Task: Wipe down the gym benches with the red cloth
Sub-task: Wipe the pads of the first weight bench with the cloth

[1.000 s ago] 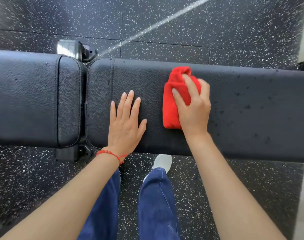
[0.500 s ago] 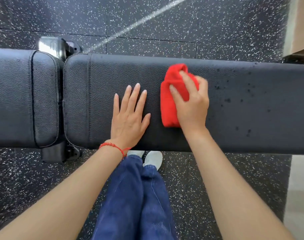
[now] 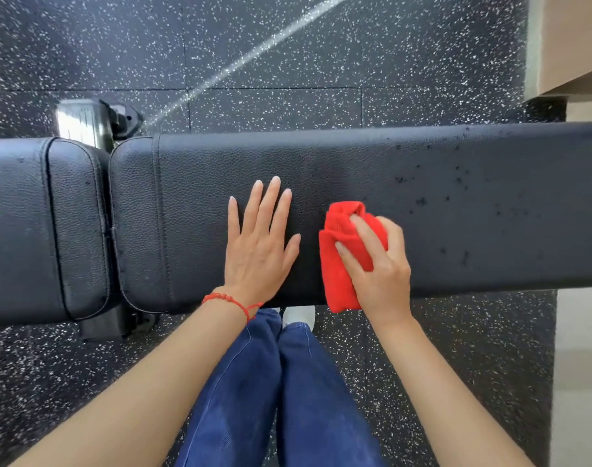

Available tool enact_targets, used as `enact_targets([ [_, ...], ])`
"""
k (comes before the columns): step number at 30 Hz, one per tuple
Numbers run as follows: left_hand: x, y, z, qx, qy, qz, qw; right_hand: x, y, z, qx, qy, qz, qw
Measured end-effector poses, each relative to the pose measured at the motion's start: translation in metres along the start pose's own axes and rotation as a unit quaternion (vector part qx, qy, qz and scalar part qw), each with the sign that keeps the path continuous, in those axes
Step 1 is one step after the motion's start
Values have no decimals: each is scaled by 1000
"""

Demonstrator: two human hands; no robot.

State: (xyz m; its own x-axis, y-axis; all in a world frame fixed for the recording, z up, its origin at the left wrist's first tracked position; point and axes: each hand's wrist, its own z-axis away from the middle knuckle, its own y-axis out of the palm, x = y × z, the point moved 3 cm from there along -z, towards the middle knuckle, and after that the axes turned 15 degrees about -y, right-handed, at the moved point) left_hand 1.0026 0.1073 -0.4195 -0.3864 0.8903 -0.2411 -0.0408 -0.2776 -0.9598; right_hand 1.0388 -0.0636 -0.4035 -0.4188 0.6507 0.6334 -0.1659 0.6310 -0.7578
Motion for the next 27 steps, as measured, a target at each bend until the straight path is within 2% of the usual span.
enact_targets([
  [3, -17, 2, -3, 0, 24, 7, 1000, -5, -8, 24, 1, 4, -2, 1000],
  [8, -32, 16, 0, 11, 28, 2, 1000, -10, -5, 13, -4, -3, -3, 1000],
  [13, -33, 20, 1, 5, 25, -13, 1000, -19, -8, -27, -8, -42, -2, 999],
  [21, -43, 23, 2, -3, -15, -18, 1000, -39, -10, -112, -21, -14, -18, 1000],
  [27, -71, 23, -2, -18, -47, 12, 999, -45, -25, -55, -30, -19, -22, 999],
])
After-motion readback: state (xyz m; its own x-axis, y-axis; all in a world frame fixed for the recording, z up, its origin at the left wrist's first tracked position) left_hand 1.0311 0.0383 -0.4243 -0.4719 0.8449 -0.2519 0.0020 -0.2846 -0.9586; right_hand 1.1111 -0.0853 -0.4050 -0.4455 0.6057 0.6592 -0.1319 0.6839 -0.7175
